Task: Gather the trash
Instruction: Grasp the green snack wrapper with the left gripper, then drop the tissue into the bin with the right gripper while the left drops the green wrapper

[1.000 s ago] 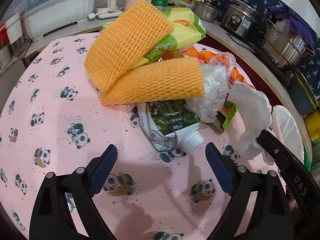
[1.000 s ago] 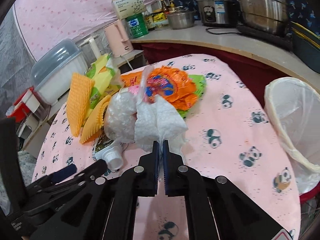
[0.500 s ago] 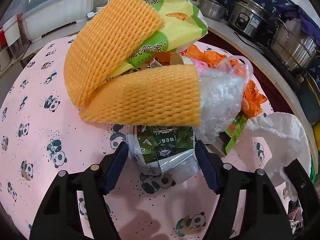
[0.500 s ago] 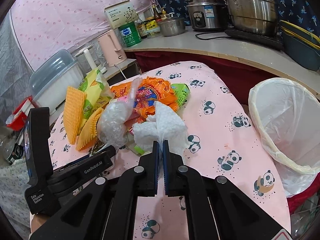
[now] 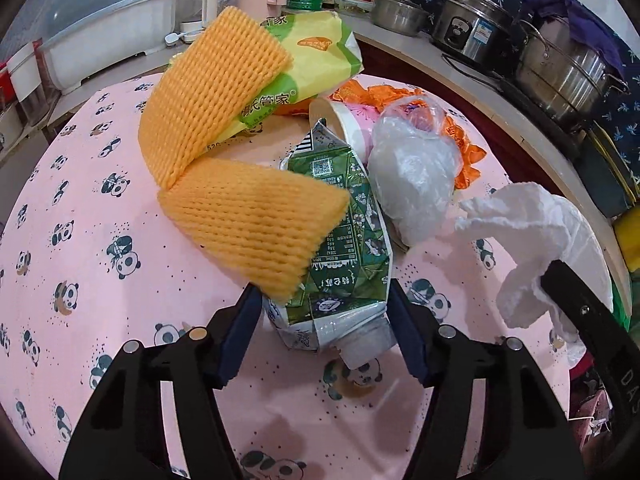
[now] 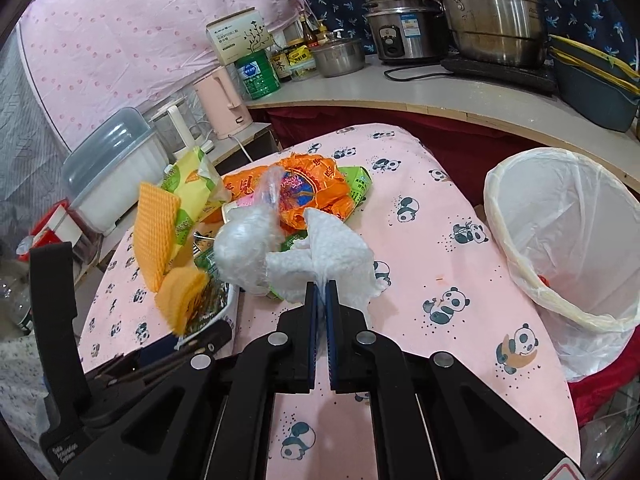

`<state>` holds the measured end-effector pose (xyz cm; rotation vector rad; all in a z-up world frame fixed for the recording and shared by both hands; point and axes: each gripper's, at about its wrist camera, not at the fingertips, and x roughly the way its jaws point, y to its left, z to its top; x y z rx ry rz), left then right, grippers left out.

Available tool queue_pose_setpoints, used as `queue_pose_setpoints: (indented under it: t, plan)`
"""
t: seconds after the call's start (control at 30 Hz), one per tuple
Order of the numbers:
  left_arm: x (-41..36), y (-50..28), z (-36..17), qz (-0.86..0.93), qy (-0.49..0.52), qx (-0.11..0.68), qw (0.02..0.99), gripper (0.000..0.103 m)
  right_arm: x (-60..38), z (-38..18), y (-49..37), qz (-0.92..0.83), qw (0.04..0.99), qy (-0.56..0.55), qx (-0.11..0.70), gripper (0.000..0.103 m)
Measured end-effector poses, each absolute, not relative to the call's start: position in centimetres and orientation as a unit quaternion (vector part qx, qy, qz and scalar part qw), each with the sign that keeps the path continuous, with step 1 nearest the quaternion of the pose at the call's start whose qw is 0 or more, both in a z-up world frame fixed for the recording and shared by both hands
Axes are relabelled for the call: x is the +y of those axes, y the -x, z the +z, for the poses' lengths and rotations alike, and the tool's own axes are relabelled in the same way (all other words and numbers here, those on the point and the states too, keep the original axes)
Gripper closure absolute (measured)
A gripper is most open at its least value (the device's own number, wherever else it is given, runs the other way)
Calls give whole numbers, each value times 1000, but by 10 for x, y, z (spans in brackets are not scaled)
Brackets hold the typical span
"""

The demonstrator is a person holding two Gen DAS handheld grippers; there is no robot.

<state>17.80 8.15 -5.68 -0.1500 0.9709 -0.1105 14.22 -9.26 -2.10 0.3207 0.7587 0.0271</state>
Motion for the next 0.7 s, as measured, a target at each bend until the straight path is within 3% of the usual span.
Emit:
queue_pose_setpoints:
  t: [0.7]
  plan:
    - [18, -113, 4, -117, 38, 416, 901, 43, -136, 30, -80, -5, 935, -185, 302, 98]
